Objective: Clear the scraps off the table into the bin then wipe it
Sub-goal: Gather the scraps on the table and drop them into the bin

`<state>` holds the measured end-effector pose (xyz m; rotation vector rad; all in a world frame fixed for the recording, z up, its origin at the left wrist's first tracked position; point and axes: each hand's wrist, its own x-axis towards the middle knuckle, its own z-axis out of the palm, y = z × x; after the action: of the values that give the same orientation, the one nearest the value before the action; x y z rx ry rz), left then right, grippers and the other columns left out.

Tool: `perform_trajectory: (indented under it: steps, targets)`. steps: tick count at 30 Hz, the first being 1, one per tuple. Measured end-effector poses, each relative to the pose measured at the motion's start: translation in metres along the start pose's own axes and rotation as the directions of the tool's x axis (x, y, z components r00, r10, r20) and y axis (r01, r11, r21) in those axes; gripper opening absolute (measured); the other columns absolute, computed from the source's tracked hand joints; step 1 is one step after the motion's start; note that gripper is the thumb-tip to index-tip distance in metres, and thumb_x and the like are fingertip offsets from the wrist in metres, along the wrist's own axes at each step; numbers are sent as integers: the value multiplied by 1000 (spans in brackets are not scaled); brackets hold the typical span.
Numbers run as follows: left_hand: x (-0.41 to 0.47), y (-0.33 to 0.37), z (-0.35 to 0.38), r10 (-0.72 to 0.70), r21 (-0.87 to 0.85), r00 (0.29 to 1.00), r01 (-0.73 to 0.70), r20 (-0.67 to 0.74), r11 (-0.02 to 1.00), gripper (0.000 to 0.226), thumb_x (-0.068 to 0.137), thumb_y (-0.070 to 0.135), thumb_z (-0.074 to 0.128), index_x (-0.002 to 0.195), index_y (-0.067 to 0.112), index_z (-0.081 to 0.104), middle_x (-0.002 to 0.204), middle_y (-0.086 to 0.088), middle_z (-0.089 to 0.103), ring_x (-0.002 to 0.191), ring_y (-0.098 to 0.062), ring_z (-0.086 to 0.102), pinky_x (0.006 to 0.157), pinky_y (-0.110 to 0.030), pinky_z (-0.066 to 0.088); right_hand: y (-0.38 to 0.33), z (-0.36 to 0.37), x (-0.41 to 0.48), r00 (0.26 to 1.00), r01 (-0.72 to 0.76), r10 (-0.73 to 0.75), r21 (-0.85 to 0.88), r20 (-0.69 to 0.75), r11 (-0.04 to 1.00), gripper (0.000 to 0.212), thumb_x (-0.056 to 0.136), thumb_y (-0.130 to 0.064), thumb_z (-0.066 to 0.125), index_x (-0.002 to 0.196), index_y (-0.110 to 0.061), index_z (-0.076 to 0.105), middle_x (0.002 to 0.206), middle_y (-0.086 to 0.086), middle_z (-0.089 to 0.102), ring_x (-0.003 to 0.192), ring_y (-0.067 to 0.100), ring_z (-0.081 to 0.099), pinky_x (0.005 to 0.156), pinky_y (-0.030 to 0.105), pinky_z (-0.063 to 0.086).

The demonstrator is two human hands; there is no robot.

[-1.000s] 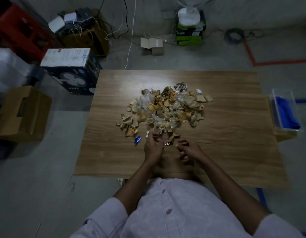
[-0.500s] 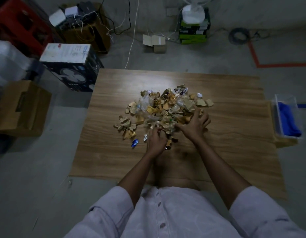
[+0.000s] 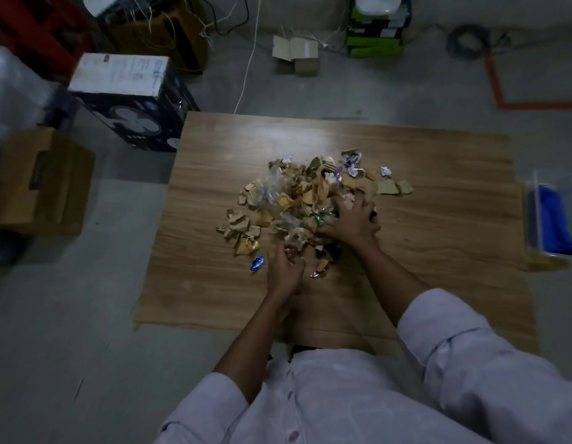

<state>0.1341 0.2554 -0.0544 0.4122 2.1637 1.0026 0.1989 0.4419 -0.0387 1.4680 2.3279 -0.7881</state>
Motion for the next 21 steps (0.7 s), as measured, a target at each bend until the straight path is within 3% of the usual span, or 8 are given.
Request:
perform_trajectory:
  steps: [4, 7, 9, 13, 17, 21]
  targets:
    - [-4, -2, -7, -45, -55, 999, 45, 5, 997, 29, 90, 7, 68, 114, 18, 57, 103, 13, 54, 101, -17, 61, 88, -42, 56, 4, 31, -24, 992, 36, -47, -99, -116, 994, 70, 85, -57, 65, 147, -37, 37, 161, 12, 12, 142, 42, 14, 98, 61, 45]
    - [-4, -2, -8, -78, -85, 997, 80, 15, 993, 26, 91, 6, 69, 111, 18, 58, 107, 3, 62, 103, -17, 62, 84, -33, 53, 11, 41, -35, 981, 71, -90, -116, -174, 991, 63, 85, -49, 66, 141, -32, 44, 151, 14, 25, 133, 39, 25, 91, 54, 51]
    - [-2, -4, -7, -94, -96, 995, 97, 27, 991, 26, 91, 7, 69, 111, 19, 60, 116, -3, 63, 104, -16, 63, 87, -35, 55, 14, 41, -38, 976, 93, -109, -93, -190, 991, 63, 85, -45, 69, 142, -31, 46, 147, 15, 29, 130, 37, 28, 90, 49, 51]
    - [-1, -5, -6, -146, -125, 988, 151, 44, 981, 31, 91, 11, 70, 100, 38, 58, 116, -1, 64, 100, -23, 68, 83, -56, 60, 21, 37, -43, 972, 92, -57, 149, -228, 985, 63, 83, -30, 75, 142, -30, 52, 140, 17, 38, 128, 36, 40, 91, 42, 49]
    - [-6, -3, -5, -202, -246, 979, 201, 22, 948, 26, 90, 9, 70, 97, 33, 62, 107, -3, 70, 95, -28, 69, 82, -48, 60, 23, 35, -55, 953, 83, 41, 390, -299, 917, 60, 79, -14, 76, 136, -27, 60, 128, 15, 49, 108, 32, 58, 84, 27, 46]
    - [-12, 10, -6, -301, -500, 940, 341, 162, 796, 18, 94, 13, 69, 112, 13, 66, 98, -14, 69, 77, -23, 65, 63, -37, 55, 19, 28, -71, 945, 109, 53, 463, -323, 879, 57, 78, -9, 74, 132, -22, 63, 124, 16, 53, 108, 32, 58, 82, 23, 37]
